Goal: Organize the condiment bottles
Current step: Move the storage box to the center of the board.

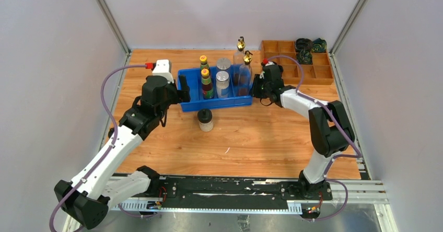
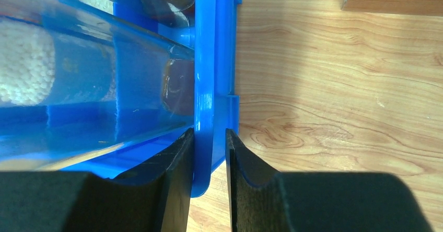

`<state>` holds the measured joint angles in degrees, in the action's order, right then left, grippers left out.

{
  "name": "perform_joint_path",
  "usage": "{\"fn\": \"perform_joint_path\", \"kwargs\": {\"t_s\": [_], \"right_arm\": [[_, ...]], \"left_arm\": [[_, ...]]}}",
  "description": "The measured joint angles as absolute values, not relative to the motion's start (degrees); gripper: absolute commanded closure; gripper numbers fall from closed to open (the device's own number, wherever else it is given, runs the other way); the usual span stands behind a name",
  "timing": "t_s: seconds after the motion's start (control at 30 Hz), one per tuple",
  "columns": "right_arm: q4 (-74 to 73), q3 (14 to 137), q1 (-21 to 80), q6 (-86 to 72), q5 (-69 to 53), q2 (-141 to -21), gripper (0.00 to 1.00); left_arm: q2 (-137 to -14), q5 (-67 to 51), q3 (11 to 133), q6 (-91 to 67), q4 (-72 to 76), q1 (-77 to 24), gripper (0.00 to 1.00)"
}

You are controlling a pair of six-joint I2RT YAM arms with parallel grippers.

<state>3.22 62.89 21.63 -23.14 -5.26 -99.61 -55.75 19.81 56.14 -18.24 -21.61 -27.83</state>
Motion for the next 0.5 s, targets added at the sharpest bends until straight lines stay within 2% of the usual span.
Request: {"fn": "perform_joint_path", "kwargs": {"t_s": [0.27,0.5], "right_arm": [[4.03,62.08,21.74,-23.22,-4.95,-99.02,0.77],[4.34,59.55,21.91,-23.35,-4.69,-96.77,0.79]], "left_arm": [[-55.31,19.81,56.12,-18.26,-22.17,-27.83,0.1],[-54.35,19.84,56.12,-18.52,-22.92,-27.83,0.1]]}}
